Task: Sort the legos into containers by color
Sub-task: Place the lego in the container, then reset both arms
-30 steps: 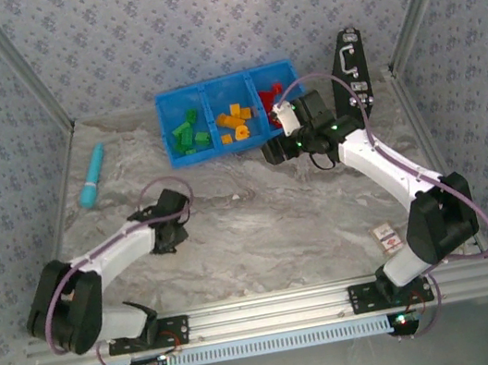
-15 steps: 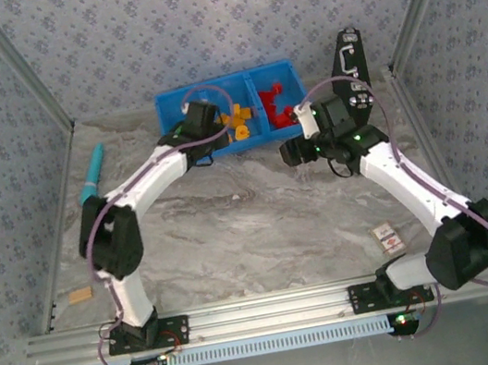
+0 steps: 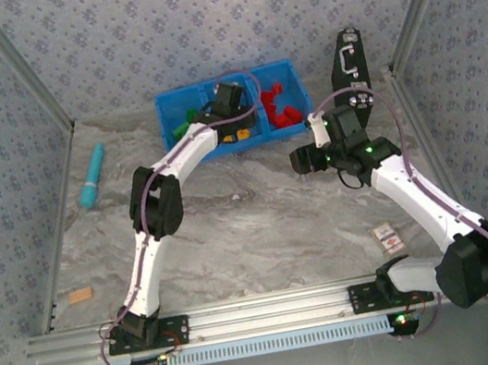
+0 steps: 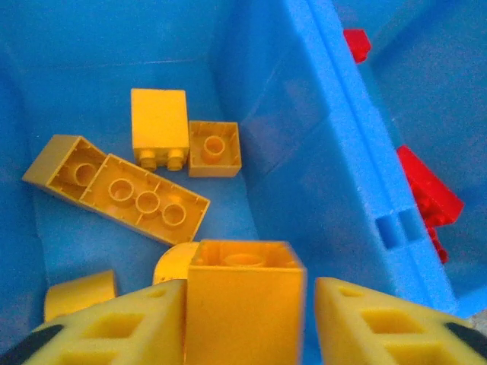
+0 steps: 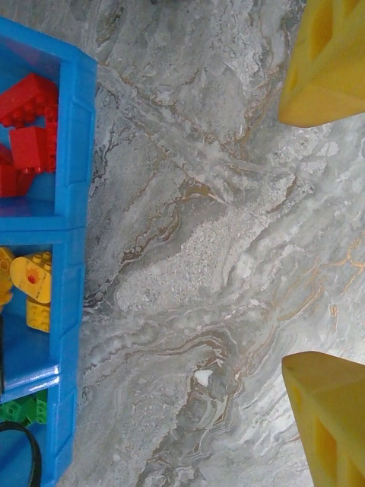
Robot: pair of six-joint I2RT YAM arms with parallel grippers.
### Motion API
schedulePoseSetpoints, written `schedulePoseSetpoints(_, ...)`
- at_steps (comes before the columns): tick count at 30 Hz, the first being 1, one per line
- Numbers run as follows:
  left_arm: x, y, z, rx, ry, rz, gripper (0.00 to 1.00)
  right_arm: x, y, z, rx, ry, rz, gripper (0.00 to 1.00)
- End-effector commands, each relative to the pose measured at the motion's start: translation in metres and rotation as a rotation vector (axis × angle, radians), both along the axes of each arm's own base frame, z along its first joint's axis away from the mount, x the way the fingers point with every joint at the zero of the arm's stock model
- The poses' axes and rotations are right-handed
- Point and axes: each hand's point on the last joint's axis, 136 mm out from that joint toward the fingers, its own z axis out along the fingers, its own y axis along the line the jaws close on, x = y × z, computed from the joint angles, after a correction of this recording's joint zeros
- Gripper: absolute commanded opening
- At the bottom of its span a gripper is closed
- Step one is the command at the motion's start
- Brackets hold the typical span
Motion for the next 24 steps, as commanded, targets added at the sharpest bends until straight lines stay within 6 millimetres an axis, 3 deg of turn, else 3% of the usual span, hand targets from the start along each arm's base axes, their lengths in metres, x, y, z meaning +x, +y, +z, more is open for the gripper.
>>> schedulePoseSetpoints(1,0.005,0.0,0.026,-0.009,-0.038,-0.014,0.58,-0.005,-0.006,0.003,0.005,0.01,-0.018,0.8)
schedulePoseSetpoints(4,0.008,0.009,0.041,-0.013,-0.058,-0.013,0.63,-0.004,-0.011,0.006,-0.016,0.002,-0.03,0.8)
schedulePoseSetpoints(7,0.005,0.025,0.08,-0.019,-0.113,-0.036,0.63,0.002,-0.019,0.007,-0.04,-0.011,-0.05,0.8)
schedulePoseSetpoints(10,-0.009,0.071,0.132,0.067,-0.225,-0.027,0.65,0.011,-0.022,0.016,-0.045,-0.043,-0.057,0.8)
schedulePoseSetpoints(11,-0.016,0.094,0.148,0.099,-0.263,-0.007,0.67,0.014,-0.023,0.021,-0.046,-0.061,-0.061,0.81)
schedulePoseSetpoints(13,-0.034,0.148,0.159,0.151,-0.303,0.052,0.71,0.016,-0.025,0.023,-0.053,-0.09,-0.07,0.83)
schedulePoseSetpoints(16,-0.066,0.239,0.148,0.183,-0.351,0.181,0.75,0.021,-0.033,0.019,-0.073,-0.099,-0.104,0.87)
schedulePoseSetpoints(18,-0.091,0.29,0.126,0.236,-0.389,0.264,0.76,0.026,-0.039,0.018,-0.076,-0.109,-0.124,0.88)
schedulePoseSetpoints(21,-0.122,0.342,0.079,0.389,-0.374,0.379,0.84,0.036,-0.045,0.016,-0.053,-0.132,-0.157,0.88)
schedulePoseSetpoints(24,-0.142,0.368,0.038,0.376,-0.343,0.449,0.88,0.047,-0.053,0.015,-0.02,-0.147,-0.204,0.91)
